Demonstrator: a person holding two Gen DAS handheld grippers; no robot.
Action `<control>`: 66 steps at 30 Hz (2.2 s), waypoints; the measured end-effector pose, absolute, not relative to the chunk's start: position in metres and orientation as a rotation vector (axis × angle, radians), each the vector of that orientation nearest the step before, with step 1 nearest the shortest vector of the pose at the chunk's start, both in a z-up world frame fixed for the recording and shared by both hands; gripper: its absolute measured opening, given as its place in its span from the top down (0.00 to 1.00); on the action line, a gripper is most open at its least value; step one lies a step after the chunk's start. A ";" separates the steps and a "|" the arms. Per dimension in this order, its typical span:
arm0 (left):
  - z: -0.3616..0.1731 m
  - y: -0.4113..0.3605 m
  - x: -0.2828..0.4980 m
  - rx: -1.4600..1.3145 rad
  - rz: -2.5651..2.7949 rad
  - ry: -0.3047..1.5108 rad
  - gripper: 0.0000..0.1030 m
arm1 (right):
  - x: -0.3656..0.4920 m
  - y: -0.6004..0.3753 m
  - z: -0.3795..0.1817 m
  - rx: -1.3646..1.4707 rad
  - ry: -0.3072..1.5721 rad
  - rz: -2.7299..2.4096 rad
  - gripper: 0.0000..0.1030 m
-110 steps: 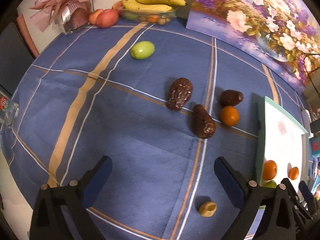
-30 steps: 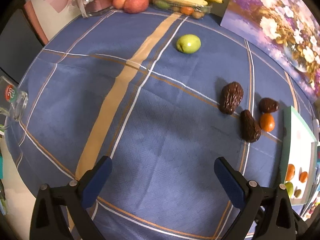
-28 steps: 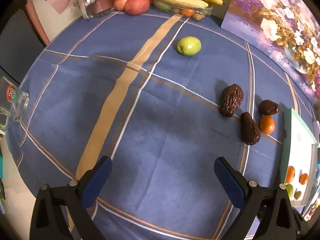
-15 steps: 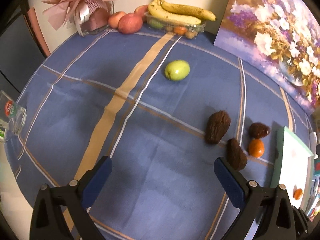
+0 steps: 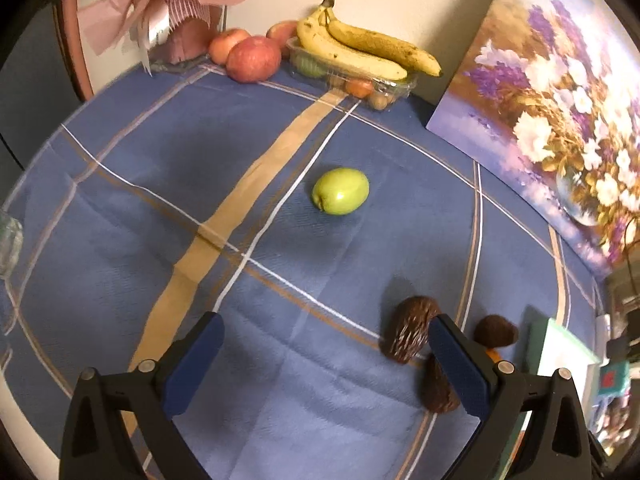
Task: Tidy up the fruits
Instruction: 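Lift the tan fruit with the right tool toward the white tray, then close the left tool on a dark brown date while the right holds the tan fruit, then carry the date and the tan fruit over the white tray with both tools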
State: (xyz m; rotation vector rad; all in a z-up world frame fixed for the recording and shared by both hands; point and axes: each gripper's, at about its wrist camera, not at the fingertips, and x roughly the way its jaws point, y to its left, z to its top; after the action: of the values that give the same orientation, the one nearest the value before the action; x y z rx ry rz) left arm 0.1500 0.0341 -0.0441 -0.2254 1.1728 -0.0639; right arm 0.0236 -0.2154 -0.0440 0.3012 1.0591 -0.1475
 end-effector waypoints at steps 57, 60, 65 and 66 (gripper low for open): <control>0.008 -0.099 0.127 -0.051 -0.356 1.080 0.61 | 0.003 -0.328 -0.023 0.395 1.005 -0.331 0.73; 0.011 -0.120 0.116 -0.014 -0.398 1.072 0.61 | -0.004 -0.342 -0.020 0.383 1.001 -0.373 0.73; 0.010 -0.157 0.096 0.059 -0.472 1.065 0.61 | -0.015 -0.369 -0.020 0.405 0.990 -0.431 0.73; 0.008 -0.166 0.091 0.075 -0.492 1.068 0.61 | -0.017 -0.374 -0.020 0.410 0.989 -0.444 0.73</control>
State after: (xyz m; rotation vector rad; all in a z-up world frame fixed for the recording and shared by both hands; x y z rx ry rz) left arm 0.0911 -0.1662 0.0076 0.0755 1.0677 -0.4920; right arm -0.0170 -0.3740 -0.0202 0.4099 0.9893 -0.4441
